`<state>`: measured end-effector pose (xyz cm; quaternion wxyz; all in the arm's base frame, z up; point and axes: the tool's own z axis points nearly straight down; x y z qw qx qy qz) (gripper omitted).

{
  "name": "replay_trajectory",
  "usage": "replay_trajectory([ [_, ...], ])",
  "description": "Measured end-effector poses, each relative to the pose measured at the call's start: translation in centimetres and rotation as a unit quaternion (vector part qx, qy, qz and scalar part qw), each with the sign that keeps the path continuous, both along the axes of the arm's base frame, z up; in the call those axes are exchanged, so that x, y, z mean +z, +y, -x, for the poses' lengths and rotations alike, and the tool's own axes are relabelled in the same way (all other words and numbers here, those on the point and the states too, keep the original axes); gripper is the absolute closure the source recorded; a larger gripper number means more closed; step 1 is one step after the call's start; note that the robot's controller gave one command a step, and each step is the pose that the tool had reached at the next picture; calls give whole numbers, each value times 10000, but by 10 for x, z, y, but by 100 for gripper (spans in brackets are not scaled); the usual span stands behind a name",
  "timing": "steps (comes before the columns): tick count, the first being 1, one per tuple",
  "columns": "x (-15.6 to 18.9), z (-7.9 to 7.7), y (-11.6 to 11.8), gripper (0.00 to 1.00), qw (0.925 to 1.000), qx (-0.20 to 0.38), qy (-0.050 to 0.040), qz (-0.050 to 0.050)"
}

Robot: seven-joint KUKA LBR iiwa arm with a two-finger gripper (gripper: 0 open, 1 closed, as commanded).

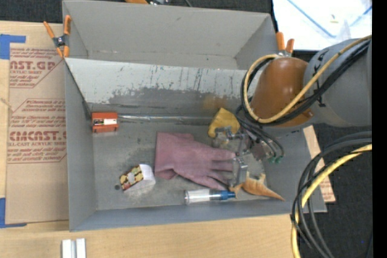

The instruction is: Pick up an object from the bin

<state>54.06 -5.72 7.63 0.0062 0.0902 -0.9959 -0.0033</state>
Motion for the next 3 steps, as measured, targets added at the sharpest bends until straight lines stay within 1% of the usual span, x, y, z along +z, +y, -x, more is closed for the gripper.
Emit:
replay_trajectory([
  [1, 3, -15, 52, 100, 9992, 410, -14, -16],
  [2, 3, -15, 52, 100, 9992, 410, -13, -16],
  [3, 84, -24, 53, 100, 9996, 269, -54, -14],
])
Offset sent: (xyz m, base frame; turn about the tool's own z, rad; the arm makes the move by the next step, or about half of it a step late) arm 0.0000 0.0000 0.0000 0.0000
